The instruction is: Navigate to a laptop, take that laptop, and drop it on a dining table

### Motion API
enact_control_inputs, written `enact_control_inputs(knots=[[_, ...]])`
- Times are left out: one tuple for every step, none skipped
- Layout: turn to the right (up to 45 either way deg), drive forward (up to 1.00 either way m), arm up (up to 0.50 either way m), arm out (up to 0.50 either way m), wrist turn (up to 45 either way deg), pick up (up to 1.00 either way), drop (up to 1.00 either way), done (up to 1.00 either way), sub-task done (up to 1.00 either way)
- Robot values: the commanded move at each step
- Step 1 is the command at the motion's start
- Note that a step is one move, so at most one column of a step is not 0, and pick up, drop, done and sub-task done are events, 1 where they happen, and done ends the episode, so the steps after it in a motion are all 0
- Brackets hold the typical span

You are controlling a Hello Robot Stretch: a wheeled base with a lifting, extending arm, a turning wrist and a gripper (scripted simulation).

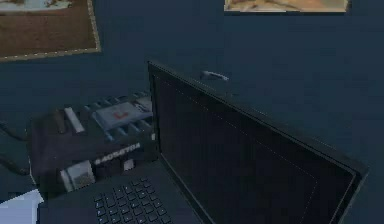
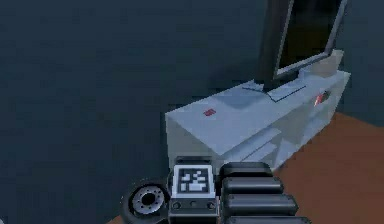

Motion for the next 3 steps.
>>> enact_control_inputs(knots=[[3.0, 0.00, 0.00, 0.00, 0.0, 0.00, 0.00, 0.00, 0.00], [-45.0, 0.00, 0.00, 0.00, 0.0, 0.00, 0.00, 0.00, 0.00], [39.0, 0.00, 0.00, 0.00, 0.0, 0.00, 0.00, 0.00, 0.00]])
